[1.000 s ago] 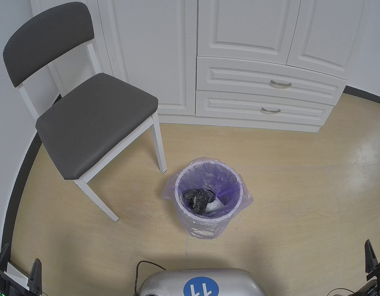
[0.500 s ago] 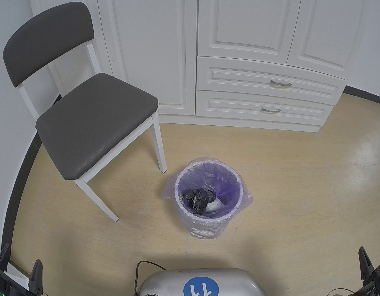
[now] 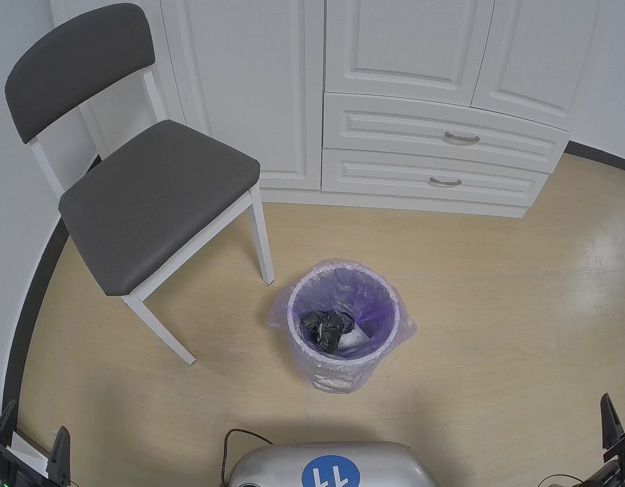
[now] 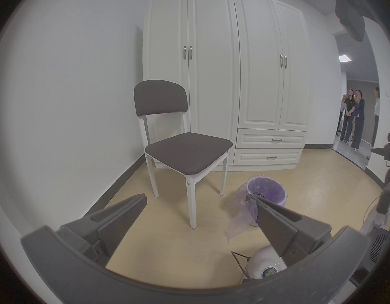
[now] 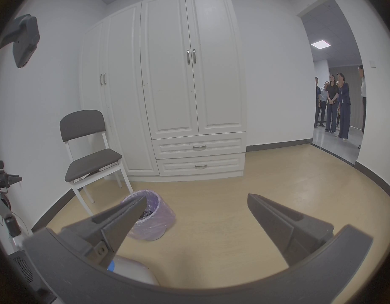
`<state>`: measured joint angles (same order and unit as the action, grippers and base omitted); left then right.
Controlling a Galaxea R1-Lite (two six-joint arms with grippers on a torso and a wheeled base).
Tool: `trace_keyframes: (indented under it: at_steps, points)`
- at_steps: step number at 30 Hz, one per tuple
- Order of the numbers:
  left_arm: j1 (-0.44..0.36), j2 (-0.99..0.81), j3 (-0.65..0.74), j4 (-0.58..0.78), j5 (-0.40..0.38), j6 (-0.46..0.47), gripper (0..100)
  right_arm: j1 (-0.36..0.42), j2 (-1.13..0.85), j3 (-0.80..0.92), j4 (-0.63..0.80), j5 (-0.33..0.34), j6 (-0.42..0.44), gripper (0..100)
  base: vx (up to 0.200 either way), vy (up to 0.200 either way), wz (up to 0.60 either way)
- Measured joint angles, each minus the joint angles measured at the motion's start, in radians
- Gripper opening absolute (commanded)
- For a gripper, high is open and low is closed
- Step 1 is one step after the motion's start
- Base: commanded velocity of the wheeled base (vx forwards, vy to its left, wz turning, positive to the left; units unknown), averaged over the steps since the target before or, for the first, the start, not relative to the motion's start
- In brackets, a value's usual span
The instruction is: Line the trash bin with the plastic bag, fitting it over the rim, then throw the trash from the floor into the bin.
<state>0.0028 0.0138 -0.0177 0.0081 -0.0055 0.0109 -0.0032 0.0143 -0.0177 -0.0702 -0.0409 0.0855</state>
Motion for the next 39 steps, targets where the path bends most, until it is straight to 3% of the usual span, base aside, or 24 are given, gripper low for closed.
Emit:
trace_keyframes:
  at_steps: [13, 18, 39]
  points:
    - [0.0, 0.001, 0.0, 0.0, -0.001, 0.002, 100, 0.0, 0.0, 0.0, 0.034, -0.005, -0.051, 100, 0.0, 0.0, 0.0]
    - [0.0, 0.001, 0.0, -0.001, -0.001, 0.003, 100, -0.001, 0.0, 0.0, 0.066, 0.041, -0.102, 100, 0.0, 0.0, 0.0]
    - [-0.001, 0.002, 0.0, -0.003, -0.001, 0.001, 100, 0.001, 0.001, 0.0, 0.076, 0.048, -0.069, 100, 0.0, 0.0, 0.0]
